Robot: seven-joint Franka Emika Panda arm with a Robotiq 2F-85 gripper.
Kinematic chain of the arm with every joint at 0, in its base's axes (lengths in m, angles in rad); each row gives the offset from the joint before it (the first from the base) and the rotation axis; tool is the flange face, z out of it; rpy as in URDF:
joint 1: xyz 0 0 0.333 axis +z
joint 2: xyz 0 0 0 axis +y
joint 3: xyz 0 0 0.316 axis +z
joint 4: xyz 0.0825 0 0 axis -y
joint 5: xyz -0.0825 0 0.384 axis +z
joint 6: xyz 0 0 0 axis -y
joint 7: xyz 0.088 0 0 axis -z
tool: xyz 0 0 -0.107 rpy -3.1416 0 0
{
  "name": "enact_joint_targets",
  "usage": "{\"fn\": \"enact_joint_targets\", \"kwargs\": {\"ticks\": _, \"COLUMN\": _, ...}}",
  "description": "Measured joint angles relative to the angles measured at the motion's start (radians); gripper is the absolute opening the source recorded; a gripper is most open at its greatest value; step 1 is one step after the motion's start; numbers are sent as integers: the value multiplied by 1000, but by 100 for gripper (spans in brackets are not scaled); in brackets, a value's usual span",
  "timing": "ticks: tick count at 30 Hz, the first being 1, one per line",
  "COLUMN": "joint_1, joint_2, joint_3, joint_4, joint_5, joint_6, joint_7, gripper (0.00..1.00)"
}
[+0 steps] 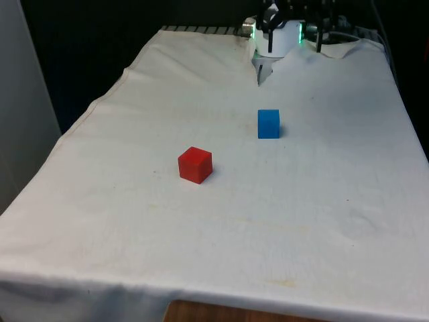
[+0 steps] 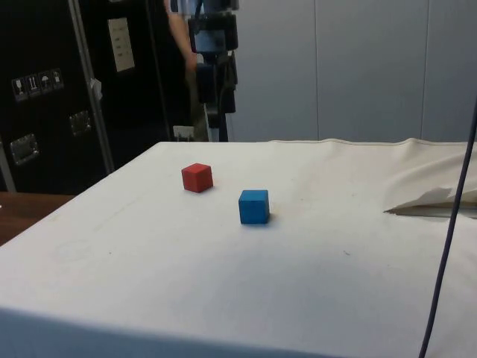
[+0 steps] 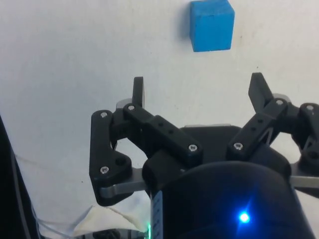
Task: Stack the two cubes.
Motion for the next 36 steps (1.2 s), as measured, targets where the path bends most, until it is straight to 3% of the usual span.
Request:
{"fn": "enact_joint_targets", "kwargs": {"ticks": 4, "joint_1": 0, "joint_2": 7, "joint_3": 2, "joint_4": -11, "joint_5": 0, "joint_6": 17, "joint_7": -6, "gripper": 100}}
{"fn": "enact_joint_targets", "kwargs": {"ticks": 9, "joint_1": 0, "joint_2": 16, "joint_3": 2, "joint_4": -47, "joint_5": 0, "joint_6": 94, "joint_7": -31, "gripper": 100}}
{"fn": "enact_joint_targets", "kwargs": {"ticks": 22, "joint_1": -1, "joint_2": 43, "joint_3": 2, "joint_4": -97, "joint_5": 2, "joint_6": 218, "joint_7": -75, "gripper": 100}}
{"fn": "enact_joint_targets", "kwargs": {"ticks": 36, "joint_1": -11, "joint_2": 146, "joint_3": -4, "joint_4": -121, "joint_5": 49, "joint_6": 330, "joint_7": -115, "gripper": 100}}
